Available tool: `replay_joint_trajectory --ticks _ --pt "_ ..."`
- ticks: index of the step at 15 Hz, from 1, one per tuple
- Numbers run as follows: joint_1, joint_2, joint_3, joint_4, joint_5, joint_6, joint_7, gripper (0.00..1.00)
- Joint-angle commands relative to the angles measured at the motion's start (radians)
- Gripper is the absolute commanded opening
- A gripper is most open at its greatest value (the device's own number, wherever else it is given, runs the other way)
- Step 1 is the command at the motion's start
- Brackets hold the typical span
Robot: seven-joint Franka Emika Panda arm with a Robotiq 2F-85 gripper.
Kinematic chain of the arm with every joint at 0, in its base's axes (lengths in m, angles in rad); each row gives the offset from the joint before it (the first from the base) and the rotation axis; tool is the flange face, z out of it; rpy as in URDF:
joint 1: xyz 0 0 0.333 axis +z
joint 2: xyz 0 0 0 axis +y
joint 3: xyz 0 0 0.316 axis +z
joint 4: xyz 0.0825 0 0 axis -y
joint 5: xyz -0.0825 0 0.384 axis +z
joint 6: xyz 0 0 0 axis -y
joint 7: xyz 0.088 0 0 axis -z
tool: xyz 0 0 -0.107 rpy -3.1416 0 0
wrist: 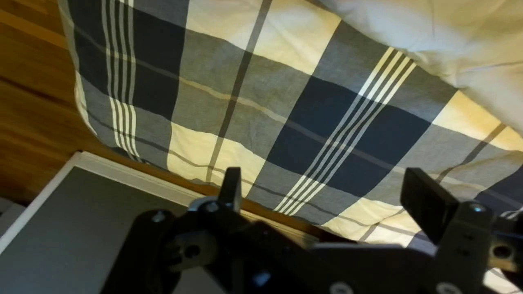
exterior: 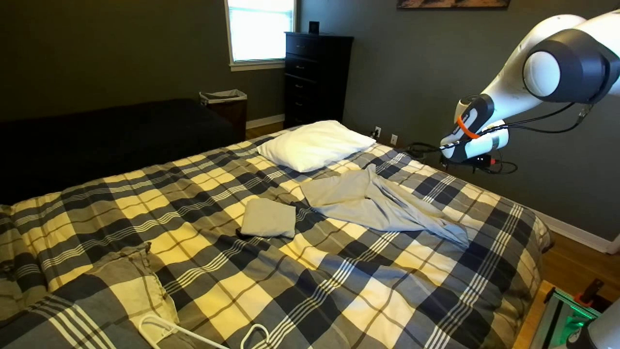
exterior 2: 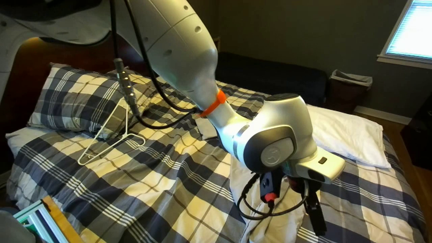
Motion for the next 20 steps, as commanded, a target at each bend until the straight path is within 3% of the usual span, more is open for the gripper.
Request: replay_joint_trajectory --ticks 1,4,6,8,11,14,20 --pt "0.014 -0.001 -0.011 -0.007 0.007 0.005 0.003 1.00" --pt "0.031 0.009 -0.020 -0.010 0.000 -0.012 0.011 1.00" --pt "0.082 0.095 -0.090 0.008 -0.042 -0.090 0.069 1.00" --pt "0.059 0.117 -0.072 -0.003 -0.051 -0.157 0.043 1.00" --pt "-0.031 0.098 0.012 -0.027 -0.024 -0.205 -0.071 1.00" --pt "-0.174 0.050 0.153 -0.059 0.014 -0.150 -0.262 1.00" --pt "-0.450 -0.026 0.388 -0.096 0.077 -0.169 -0.612 1.00"
